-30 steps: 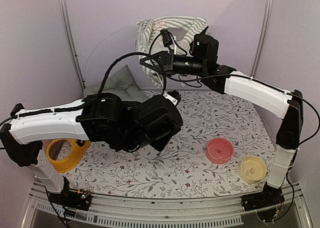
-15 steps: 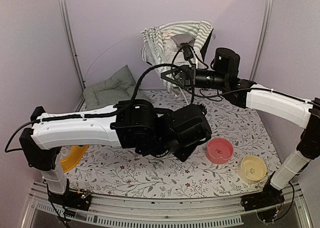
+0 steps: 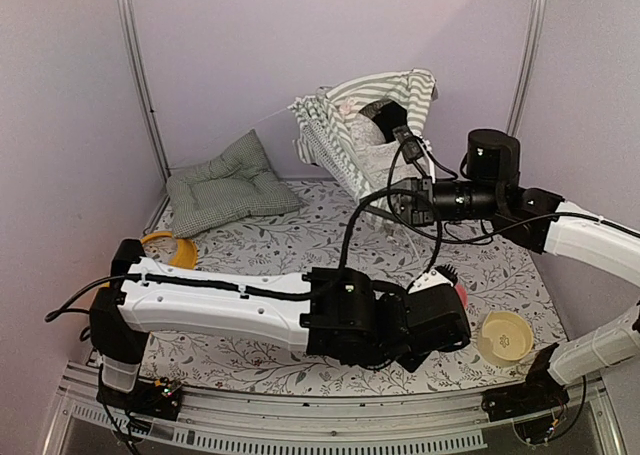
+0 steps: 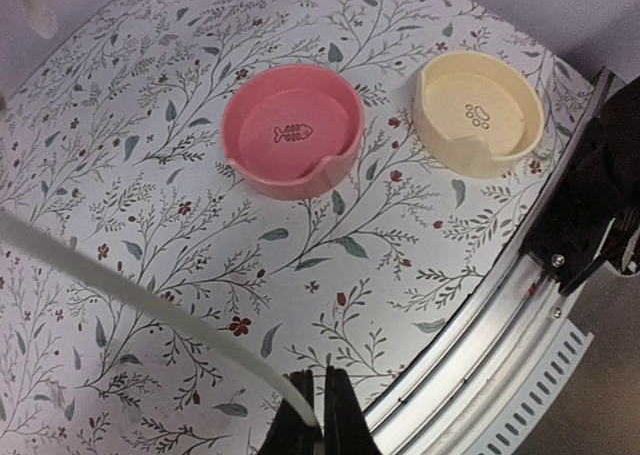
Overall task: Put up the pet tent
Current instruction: Pick up the tent pole from the center of the board, then adjust the tent at the center of the board.
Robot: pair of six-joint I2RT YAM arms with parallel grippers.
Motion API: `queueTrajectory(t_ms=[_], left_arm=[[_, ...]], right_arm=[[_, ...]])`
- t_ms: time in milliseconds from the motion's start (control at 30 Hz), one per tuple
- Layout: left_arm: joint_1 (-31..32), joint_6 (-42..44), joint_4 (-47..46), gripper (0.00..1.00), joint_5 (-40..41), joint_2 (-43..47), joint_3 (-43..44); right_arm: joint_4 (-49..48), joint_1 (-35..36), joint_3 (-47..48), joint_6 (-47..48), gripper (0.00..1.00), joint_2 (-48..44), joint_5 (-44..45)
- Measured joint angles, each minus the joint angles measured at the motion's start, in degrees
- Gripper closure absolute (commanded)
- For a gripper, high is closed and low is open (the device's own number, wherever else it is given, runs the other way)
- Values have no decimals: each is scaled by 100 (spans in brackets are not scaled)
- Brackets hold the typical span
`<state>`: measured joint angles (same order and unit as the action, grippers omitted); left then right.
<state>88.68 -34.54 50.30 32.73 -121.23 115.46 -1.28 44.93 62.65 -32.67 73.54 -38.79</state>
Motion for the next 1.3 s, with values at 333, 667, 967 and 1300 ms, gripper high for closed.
queueTrajectory(t_ms=[333,667,967,1300], left_arm=[[358,306,-835,100,-188,-564,365],[109,164,-483,100,7,-450,273],[-629,109,503,100,-866,-120,350],[-1075,-39,660,100,-2063,1311,-1029]], right_arm=[[813,481,-621,337,100,-1423,74],[-531,297,-42,15,100,297,-1222],[-3521,-389,463,-2098,100,1961,-2275],[-5331,-551,20,-3770,98,2531,-1816]])
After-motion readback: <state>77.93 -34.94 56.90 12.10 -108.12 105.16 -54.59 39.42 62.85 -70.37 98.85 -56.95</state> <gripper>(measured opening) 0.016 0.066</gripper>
